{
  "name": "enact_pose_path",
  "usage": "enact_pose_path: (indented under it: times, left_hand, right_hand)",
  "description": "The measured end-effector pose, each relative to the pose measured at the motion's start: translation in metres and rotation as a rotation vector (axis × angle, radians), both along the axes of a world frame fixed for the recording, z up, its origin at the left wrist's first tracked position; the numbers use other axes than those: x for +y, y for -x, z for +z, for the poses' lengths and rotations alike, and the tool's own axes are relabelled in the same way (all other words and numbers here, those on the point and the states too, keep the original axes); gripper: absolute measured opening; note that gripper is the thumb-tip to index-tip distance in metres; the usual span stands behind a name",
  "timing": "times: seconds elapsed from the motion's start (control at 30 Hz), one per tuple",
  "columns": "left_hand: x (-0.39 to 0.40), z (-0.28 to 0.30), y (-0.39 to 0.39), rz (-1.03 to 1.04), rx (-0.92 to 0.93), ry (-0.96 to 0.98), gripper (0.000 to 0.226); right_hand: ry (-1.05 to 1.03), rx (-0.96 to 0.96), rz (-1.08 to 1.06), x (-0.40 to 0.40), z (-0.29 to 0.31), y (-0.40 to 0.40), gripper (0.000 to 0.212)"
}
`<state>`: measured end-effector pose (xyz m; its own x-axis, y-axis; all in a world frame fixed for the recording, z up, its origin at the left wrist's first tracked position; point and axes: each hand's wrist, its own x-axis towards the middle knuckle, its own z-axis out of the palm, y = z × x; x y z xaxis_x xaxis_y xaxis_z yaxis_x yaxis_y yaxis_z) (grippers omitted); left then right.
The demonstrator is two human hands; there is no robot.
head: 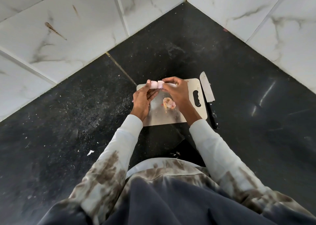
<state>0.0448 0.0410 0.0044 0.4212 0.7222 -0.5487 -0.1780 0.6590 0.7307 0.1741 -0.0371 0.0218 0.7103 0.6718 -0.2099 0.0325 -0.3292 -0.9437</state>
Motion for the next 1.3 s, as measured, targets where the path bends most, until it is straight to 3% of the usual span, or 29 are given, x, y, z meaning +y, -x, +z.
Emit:
enact_pose_path:
  times: [0.2, 0.63, 0.8, 0.97, 1.3]
  left_hand:
    - [0.002, -0.001, 0.000, -0.035, 0.009, 0.010, 0.050]
    - [0.003, -0.005, 0.000, -0.088, 0.041, 0.025, 0.054]
    - [0.002, -0.005, -0.002, -0.096, 0.065, 0.044, 0.051]
    - [0.001, -0.002, -0.002, -0.064, 0.132, -0.003, 0.045]
    - [-0.001, 0.004, 0.000, -0.049, 0.214, -0.059, 0.036]
  right_hand:
    - [-0.053, 0.083, -0.042, -0.004, -0.005, -0.001, 0.021]
    - [-0.061, 0.089, -0.057, -0.003, -0.008, -0.004, 0.015]
    - [-0.062, -0.033, -0.021, -0.001, -0.011, -0.007, 0.015]
    - [-0.051, -0.213, 0.159, -0.005, -0.012, -0.004, 0.041]
    - [0.013, -0.326, 0.251, -0.006, -0.011, -0.002, 0.029]
